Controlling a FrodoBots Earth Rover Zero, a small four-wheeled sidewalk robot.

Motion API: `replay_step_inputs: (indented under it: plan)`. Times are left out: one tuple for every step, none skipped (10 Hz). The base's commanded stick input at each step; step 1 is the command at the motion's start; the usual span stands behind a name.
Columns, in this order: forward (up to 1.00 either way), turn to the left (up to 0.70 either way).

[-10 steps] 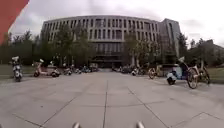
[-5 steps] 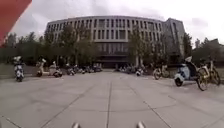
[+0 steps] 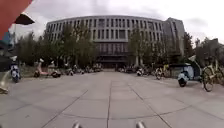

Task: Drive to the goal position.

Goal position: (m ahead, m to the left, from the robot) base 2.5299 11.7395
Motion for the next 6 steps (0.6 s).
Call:
replay_step_inputs:
  plan:
    - [0.45, 0.0]
    - [0.45, 0.0]
    - [0.45, 0.0]
    - [0.45, 0.0]
    - [0.45, 0.0]
    - [0.45, 0.0]
